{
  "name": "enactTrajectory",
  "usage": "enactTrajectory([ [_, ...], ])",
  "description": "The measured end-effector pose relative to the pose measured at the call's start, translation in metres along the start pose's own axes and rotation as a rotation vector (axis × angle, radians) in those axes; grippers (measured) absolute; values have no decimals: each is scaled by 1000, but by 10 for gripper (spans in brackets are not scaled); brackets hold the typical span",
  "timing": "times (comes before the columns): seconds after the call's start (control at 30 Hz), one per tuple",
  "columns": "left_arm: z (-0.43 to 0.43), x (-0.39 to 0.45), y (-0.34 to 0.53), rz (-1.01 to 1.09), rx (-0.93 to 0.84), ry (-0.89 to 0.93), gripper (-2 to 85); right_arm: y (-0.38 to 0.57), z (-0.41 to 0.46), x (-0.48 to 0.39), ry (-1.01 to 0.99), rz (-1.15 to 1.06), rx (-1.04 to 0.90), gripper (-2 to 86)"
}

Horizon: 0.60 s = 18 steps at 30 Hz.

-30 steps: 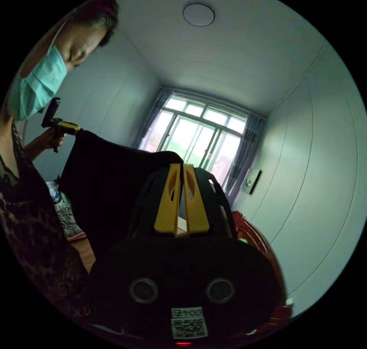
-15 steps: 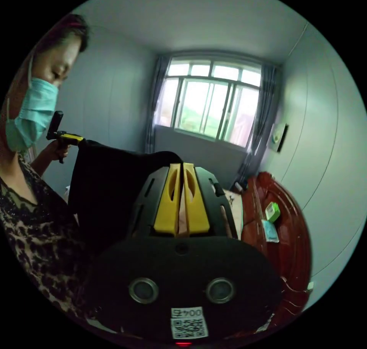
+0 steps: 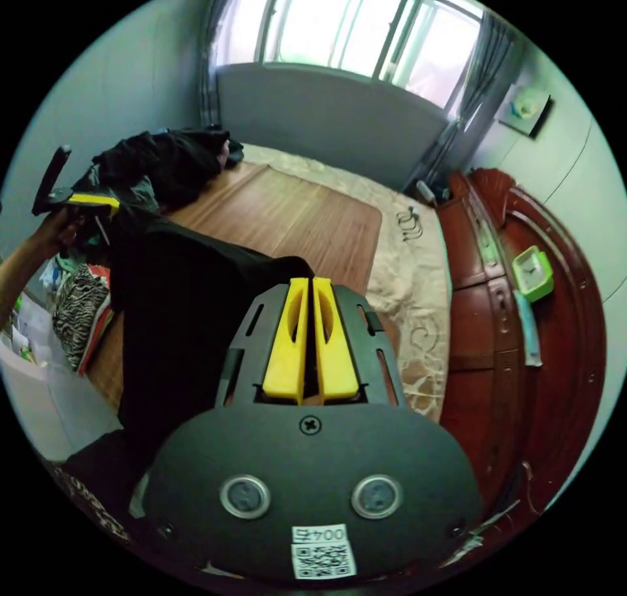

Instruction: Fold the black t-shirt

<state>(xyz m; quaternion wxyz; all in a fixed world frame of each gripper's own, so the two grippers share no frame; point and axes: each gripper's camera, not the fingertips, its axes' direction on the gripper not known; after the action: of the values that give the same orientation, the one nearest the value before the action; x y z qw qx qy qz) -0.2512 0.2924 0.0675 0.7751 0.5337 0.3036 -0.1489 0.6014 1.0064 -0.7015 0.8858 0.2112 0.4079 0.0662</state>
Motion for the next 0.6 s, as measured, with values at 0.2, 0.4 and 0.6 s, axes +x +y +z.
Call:
enactTrajectory([
  [0.2, 192, -51, 3, -145, -126, -69, 19, -3, 223, 6, 52, 5, -157, 1],
  [0.4, 302, -92, 24, -299, -150, -55, 68, 16, 375, 25, 154, 80, -312, 56],
  [0.6, 324, -147, 56, -475, -5, -58, 132, 71, 406, 80, 7, 234, -195, 75],
])
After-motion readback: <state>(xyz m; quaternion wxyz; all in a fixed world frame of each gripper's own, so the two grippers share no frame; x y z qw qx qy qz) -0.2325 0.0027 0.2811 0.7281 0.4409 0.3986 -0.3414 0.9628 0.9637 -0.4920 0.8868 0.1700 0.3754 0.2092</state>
